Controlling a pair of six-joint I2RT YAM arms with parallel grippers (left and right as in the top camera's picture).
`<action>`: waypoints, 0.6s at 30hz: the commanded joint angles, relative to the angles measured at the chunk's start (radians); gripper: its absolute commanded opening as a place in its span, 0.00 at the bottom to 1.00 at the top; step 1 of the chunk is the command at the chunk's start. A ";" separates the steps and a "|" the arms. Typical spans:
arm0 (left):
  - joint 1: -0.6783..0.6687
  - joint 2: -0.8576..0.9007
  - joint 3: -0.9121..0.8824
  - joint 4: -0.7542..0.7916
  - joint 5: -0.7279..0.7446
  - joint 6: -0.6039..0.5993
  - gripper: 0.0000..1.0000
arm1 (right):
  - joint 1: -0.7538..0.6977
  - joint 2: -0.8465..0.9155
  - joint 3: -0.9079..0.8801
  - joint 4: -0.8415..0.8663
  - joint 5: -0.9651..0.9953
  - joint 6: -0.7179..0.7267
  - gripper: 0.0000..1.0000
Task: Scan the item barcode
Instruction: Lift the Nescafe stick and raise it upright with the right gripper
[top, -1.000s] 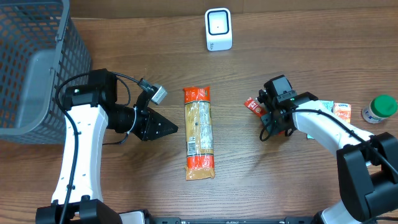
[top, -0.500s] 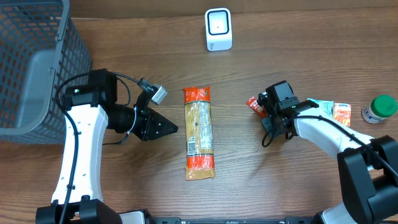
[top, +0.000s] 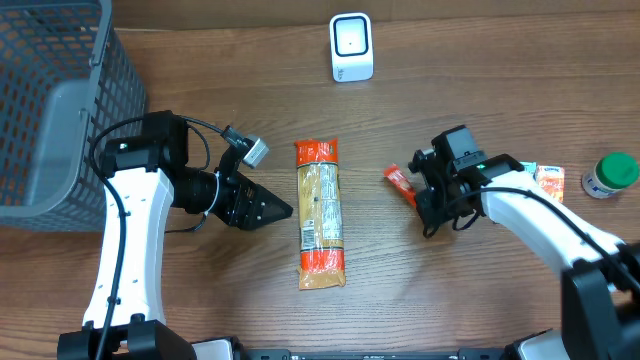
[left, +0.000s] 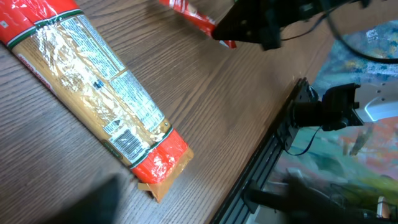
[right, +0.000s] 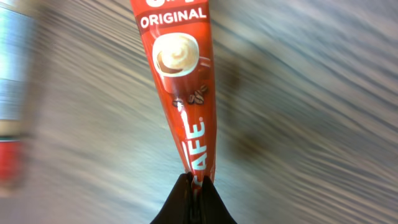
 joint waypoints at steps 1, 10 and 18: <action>-0.007 0.000 -0.002 0.004 0.002 -0.010 1.00 | -0.021 -0.069 0.038 -0.005 -0.339 0.149 0.04; -0.007 0.000 -0.002 0.007 -0.033 -0.010 1.00 | -0.035 -0.068 0.030 0.012 -0.807 0.260 0.04; -0.007 0.000 -0.002 0.008 -0.138 -0.009 1.00 | -0.056 -0.068 0.030 0.065 -1.139 0.259 0.04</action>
